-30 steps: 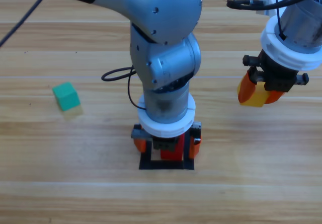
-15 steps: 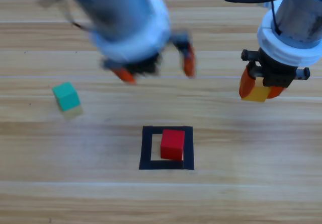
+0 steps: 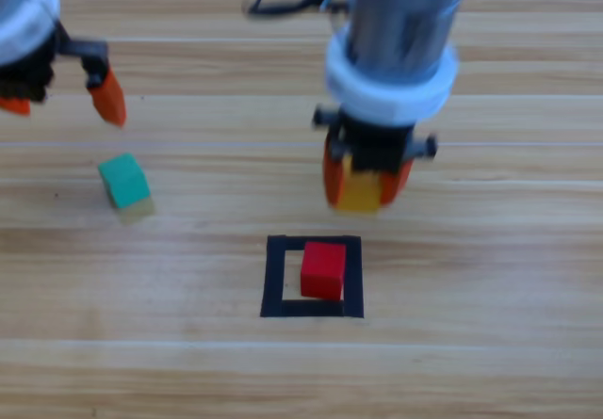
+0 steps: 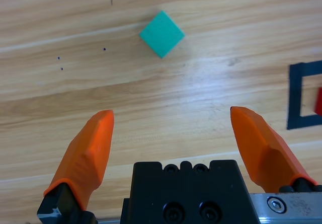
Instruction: Stack the blocks in the rectangular block: red at the bottom, yellow in the middle, green on top
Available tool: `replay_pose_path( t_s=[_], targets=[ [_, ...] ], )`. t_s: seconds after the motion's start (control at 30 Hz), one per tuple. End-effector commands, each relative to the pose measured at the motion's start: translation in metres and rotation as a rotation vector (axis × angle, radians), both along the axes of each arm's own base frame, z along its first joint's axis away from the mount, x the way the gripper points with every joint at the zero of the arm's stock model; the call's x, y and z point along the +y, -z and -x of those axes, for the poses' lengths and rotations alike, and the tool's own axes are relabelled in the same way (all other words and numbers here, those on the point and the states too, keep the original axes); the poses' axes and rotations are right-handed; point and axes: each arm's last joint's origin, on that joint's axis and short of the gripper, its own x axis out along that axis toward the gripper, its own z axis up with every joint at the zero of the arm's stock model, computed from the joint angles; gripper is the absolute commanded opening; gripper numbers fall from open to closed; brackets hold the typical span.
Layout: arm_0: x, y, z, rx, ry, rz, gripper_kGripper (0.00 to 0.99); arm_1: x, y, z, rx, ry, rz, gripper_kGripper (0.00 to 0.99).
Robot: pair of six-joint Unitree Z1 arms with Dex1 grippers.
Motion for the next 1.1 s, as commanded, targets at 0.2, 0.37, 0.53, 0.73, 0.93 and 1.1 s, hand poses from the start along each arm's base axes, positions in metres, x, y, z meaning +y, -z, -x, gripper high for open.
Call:
replay_pose_path(
  t_s=[0.2,0.37,0.53,0.73,0.93,1.1],
  targets=[
    [-0.015,0.059,-0.059,0.141,-0.230,0.028,0.990,0.035,0.059,0.010,0.119,-0.014,0.054,0.153],
    [-0.018,0.051,-0.067,0.114,-0.355,0.082,0.990,0.040,0.071,0.008,0.132,-0.013,0.066,0.153],
    [-0.022,0.054,-0.077,0.114,-0.468,0.090,0.990,0.044,0.082,0.006,0.134,-0.021,0.074,0.155],
    [-0.024,0.062,-0.086,0.126,-0.542,0.054,0.990,0.047,0.091,0.003,0.133,-0.022,0.086,0.155],
    [-0.024,0.066,-0.088,0.129,-0.545,0.045,0.986,0.048,0.095,0.003,0.132,-0.022,0.091,0.155],
    [-0.024,0.067,-0.088,0.133,-0.556,0.043,0.986,0.048,0.094,0.003,0.131,-0.019,0.089,0.156]
  ],
)
